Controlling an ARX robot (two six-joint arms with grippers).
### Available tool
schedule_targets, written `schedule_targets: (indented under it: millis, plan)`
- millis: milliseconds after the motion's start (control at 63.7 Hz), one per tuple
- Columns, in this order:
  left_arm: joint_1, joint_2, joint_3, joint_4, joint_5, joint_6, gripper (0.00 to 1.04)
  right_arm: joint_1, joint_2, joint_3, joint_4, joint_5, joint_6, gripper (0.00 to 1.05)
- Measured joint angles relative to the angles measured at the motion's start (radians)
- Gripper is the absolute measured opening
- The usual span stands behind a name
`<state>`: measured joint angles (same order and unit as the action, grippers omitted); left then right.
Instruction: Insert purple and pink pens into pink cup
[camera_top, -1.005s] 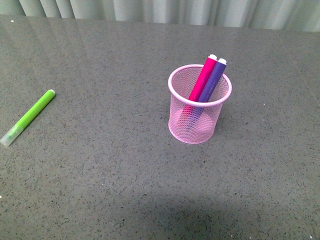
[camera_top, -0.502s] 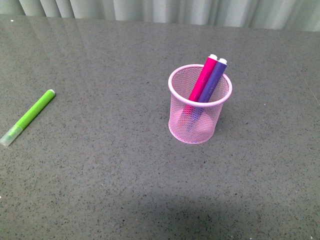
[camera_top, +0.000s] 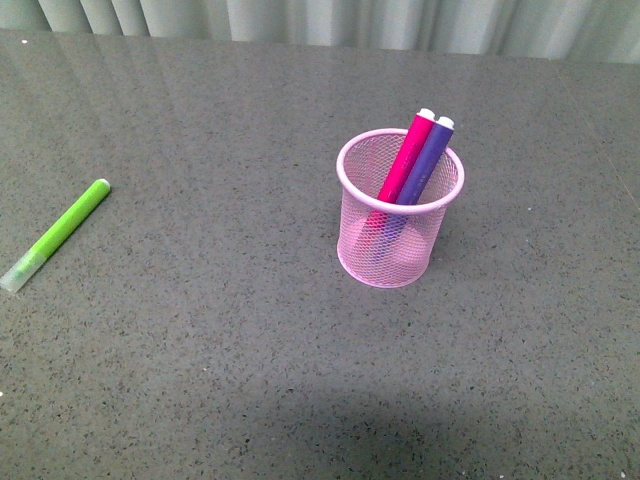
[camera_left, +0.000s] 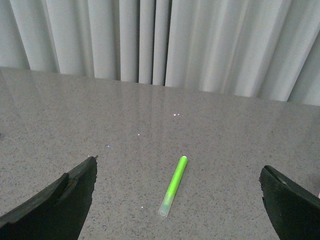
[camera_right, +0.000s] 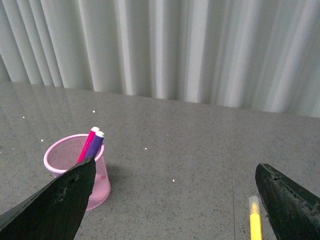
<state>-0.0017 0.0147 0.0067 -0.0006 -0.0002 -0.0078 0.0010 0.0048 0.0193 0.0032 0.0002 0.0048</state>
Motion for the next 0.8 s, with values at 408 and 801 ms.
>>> schedule_targets:
  millis: [408, 801]
  plan:
    - [0.0, 0.0, 0.0, 0.0, 0.0, 0.0, 0.97, 0.0, 0.0, 0.0, 0.0, 0.0, 0.0, 0.97]
    - [0.0, 0.0, 0.0, 0.0, 0.0, 0.0, 0.97, 0.0, 0.0, 0.0, 0.0, 0.0, 0.0, 0.97]
